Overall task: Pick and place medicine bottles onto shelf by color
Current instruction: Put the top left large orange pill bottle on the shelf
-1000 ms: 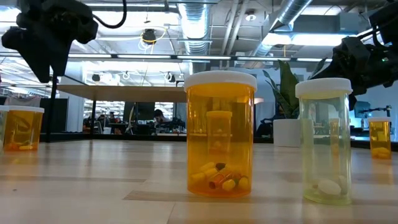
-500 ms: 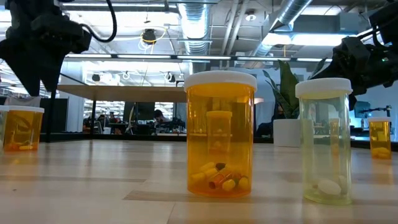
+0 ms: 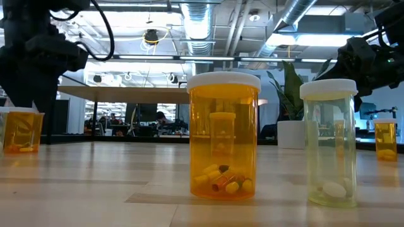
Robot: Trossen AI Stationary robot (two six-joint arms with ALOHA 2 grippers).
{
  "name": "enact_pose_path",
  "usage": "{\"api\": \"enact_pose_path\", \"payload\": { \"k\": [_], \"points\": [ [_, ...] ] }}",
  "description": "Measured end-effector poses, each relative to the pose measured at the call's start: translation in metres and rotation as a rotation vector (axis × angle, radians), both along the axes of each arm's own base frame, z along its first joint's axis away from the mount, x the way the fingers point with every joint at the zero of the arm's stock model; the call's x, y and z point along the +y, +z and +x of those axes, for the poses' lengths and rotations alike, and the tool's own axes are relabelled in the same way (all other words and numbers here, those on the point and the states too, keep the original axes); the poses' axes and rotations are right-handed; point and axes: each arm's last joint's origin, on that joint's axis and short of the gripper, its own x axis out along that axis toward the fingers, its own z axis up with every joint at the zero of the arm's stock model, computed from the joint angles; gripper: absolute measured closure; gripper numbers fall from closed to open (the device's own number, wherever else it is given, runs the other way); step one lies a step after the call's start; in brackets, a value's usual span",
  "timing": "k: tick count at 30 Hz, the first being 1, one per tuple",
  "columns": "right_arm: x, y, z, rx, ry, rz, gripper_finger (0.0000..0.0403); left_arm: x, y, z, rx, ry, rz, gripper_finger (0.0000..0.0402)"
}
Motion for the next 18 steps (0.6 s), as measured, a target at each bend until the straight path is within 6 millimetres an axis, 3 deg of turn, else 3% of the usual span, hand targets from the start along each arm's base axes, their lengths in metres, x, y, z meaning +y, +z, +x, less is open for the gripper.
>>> {"api": "enact_pose_path", "payload": {
  "k": [18],
  "points": [
    [0.0, 0.0, 0.0, 0.0, 0.0, 0.0, 0.0147, -0.003, -0.024, -0.004, -0.035, 0.034, -0.051, 0.0123]
  ]
}}
